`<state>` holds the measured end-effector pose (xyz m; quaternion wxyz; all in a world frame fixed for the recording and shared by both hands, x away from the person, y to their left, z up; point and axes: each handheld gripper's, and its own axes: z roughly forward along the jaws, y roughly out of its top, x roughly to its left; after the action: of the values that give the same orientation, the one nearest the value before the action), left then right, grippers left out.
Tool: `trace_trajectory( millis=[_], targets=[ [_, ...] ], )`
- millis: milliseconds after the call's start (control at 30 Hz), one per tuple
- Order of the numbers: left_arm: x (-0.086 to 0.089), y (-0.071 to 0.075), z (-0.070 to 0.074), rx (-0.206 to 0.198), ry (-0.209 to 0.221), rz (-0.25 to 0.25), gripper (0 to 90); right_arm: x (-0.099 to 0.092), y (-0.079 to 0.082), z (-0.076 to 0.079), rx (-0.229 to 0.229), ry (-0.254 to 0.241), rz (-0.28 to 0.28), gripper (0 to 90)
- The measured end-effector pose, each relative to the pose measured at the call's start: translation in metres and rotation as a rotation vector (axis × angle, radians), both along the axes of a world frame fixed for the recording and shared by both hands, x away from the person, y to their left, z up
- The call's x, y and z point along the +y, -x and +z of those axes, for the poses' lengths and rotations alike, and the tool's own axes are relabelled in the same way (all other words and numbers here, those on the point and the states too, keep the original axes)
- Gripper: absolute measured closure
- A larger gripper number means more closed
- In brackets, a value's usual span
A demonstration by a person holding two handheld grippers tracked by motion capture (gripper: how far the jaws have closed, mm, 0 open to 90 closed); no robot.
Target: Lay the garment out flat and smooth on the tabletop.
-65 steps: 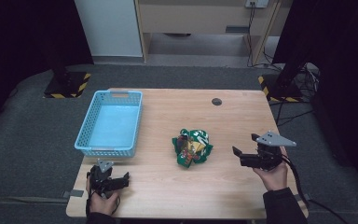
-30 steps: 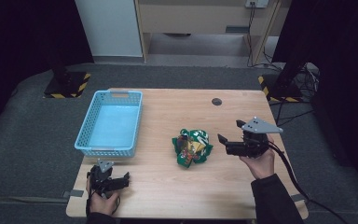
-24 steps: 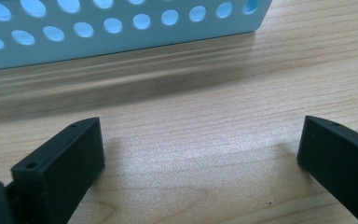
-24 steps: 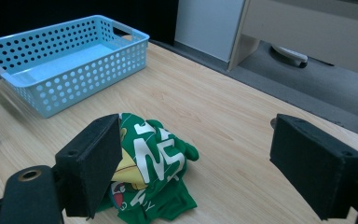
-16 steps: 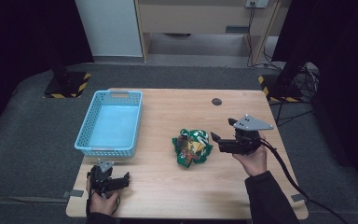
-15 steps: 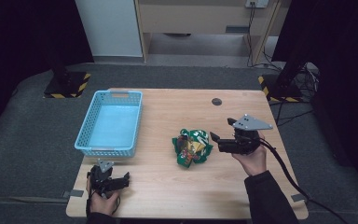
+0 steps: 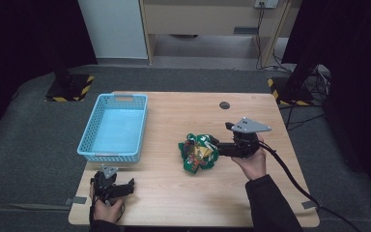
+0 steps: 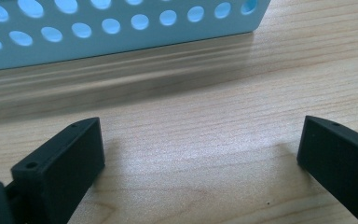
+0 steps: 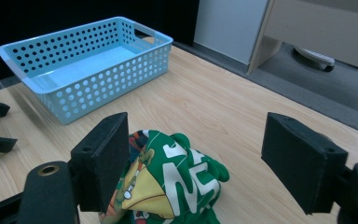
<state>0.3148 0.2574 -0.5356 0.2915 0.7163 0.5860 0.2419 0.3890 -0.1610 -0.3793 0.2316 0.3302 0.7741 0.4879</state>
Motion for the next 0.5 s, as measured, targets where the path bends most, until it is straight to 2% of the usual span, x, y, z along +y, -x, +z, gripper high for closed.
trace_trajectory(
  millis=[500],
  targets=[
    [0.000,0.000,0.000,0.000,0.000,-0.002,0.0,0.020,-0.014,-0.025,0.038,-0.015,0.032,31.3]
  ],
)
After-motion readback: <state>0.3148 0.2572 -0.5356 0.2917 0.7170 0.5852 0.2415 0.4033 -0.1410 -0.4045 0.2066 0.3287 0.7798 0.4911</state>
